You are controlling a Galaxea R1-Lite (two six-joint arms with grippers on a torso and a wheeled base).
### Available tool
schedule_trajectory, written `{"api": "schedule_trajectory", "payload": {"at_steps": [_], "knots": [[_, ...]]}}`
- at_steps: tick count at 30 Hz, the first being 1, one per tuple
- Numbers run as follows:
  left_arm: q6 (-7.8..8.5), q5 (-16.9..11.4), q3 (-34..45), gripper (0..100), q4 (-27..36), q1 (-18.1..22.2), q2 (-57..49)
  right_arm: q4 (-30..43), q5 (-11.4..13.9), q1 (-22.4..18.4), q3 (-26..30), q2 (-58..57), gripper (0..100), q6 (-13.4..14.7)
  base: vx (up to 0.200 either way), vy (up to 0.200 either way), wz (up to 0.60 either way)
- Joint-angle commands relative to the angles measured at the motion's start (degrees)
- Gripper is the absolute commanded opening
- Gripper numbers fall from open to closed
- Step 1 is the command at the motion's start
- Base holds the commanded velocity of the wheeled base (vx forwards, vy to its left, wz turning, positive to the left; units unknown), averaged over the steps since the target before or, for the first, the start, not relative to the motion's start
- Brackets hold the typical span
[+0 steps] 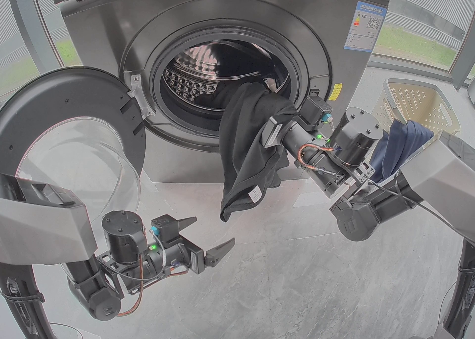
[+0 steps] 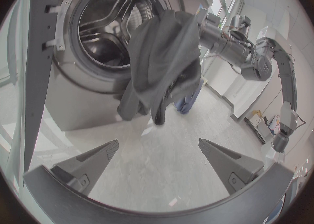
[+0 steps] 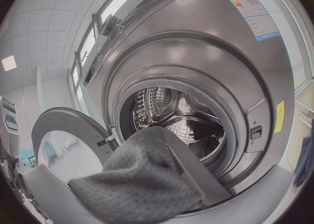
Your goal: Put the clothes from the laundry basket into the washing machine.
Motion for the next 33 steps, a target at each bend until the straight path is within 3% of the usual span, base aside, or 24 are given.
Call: {"api": "schedule_trajectory", "payload": {"at_steps": [1, 8, 13, 15, 23, 27, 33], "knots": [[-0.37, 0.32, -7.04, 100, -0.14, -0.47, -2.05, -0.04, -0.43, 0.51, 0.29, 1.05, 0, 0.04, 0.000, 0.000, 0.00], [-0.37, -0.56, -12.14, 100, -0.05, -1.96, -1.53, -0.04, -0.52, 0.78, 0.12, 1.93, 0, 0.04, 0.000, 0.000, 0.00], [-0.37, -5.04, -12.49, 100, -0.14, -2.14, 2.52, -0.04, -0.60, 1.66, 0.38, 1.93, 0, 0.04, 0.000, 0.000, 0.00], [-0.28, -5.31, -13.54, 100, -0.14, -2.14, 4.10, 0.05, -0.60, 1.83, 0.29, 1.84, 0, 0.04, 0.000, 0.000, 0.00], [-0.28, -4.43, -24.18, 100, 0.03, -1.44, 11.22, 0.05, -1.84, 3.50, 1.52, 0.79, 0, -0.05, 0.000, 0.000, 0.00], [-0.19, -2.14, -31.74, 100, 0.03, -0.38, 15.70, -0.04, -2.45, 4.91, 3.72, -0.44, 0, 0.13, 0.000, 0.000, 0.00], [-0.19, 0.23, -36.75, 100, 0.30, 0.41, 19.13, 0.05, -2.54, 5.26, 3.98, -1.94, 0, 0.57, 0.000, 0.000, 0.00]]}}
